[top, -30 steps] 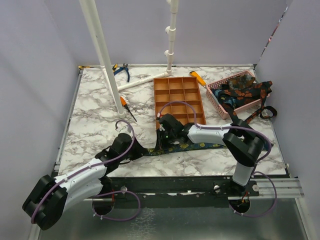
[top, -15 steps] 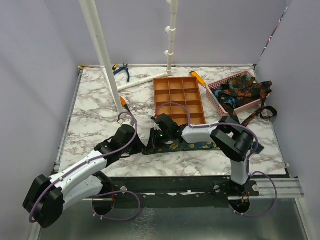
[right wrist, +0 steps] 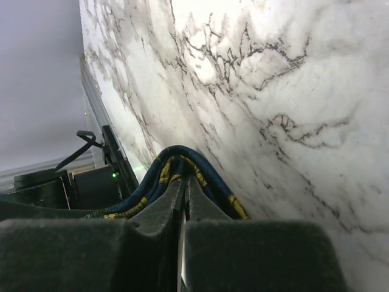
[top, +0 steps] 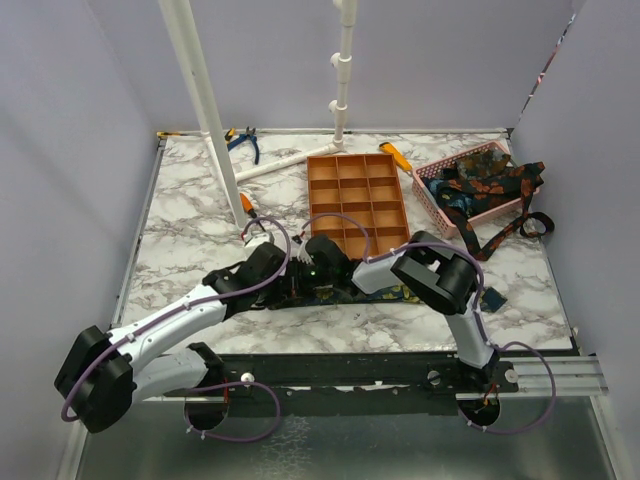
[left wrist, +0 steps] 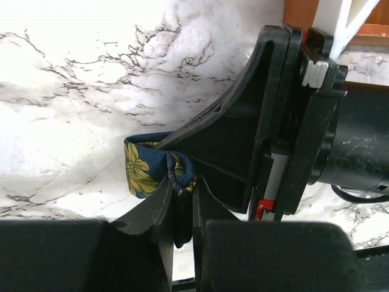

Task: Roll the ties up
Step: Roll the tie at the center of the board.

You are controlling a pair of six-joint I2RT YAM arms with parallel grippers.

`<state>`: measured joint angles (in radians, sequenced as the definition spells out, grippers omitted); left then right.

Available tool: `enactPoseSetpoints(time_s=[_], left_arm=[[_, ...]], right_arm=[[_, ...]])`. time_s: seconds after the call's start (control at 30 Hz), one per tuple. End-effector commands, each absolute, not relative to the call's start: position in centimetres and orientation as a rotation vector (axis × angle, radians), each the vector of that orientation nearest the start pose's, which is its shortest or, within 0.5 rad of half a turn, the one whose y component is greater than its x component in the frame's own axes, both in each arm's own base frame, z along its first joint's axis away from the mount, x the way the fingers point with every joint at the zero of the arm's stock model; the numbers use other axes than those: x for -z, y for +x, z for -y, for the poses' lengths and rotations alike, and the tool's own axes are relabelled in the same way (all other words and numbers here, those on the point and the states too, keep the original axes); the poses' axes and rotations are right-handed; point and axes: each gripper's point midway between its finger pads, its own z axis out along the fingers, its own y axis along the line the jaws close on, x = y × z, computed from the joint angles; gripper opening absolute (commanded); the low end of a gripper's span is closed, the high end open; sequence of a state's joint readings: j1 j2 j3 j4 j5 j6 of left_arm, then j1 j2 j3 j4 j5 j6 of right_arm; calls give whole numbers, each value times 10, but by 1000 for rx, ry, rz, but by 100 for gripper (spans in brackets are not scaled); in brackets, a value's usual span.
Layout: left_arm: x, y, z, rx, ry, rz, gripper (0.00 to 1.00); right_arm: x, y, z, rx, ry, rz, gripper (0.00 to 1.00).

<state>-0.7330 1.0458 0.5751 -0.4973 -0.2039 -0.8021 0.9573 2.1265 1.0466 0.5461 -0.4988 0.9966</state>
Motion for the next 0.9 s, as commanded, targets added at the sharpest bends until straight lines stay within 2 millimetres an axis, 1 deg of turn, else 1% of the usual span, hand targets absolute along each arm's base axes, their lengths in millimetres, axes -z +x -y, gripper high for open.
enactPoseSetpoints(time_s=[0.0, 0.03, 0.1, 0.23, 0.33, 0.4, 0.43, 0.53, 0.63, 0.7, 0.73, 0.83, 0.87], left_arm=[[-76, 202, 158, 248, -130, -2515, 0], [-76, 204, 156, 222, -127, -2514, 0], [-76, 204, 150, 171, -117, -2522, 0], [-76, 205, 144, 111, -116, -2522, 0], [-75, 206, 141, 78, -104, -2524, 0], [-73, 207, 140, 50, -92, -2528, 0], [-72, 207, 139, 35, -83, -2528, 0], [-66, 206, 143, -6, -40, -2538, 0], [-60, 205, 149, -70, 18, -2541, 0], [-58, 205, 153, -107, 46, -2539, 0], [-56, 205, 155, -129, 57, -2538, 0], [-54, 209, 159, -173, 69, -2532, 0], [-53, 210, 161, -181, 72, -2531, 0]], right_arm=[[-40, 199, -472, -1448, -337, -2427, 12], [-40, 201, -469, -1413, -333, -2434, 18], [-42, 202, -463, -1359, -331, -2448, 26], [-48, 206, -451, -1276, -309, -2457, 35], [-48, 209, -437, -1181, -278, -2478, 37], [-46, 211, -422, -1097, -240, -2498, 37], [-43, 210, -412, -1040, -229, -2516, 37], [-41, 208, -381, -905, -192, -2530, 38], [-45, 203, -347, -799, -160, -2517, 39], [-48, 200, -327, -741, -129, -2504, 40], [-52, 198, -320, -728, -124, -2495, 40], [-58, 192, -305, -719, -114, -2482, 40], [-57, 190, -301, -713, -109, -2484, 41]])
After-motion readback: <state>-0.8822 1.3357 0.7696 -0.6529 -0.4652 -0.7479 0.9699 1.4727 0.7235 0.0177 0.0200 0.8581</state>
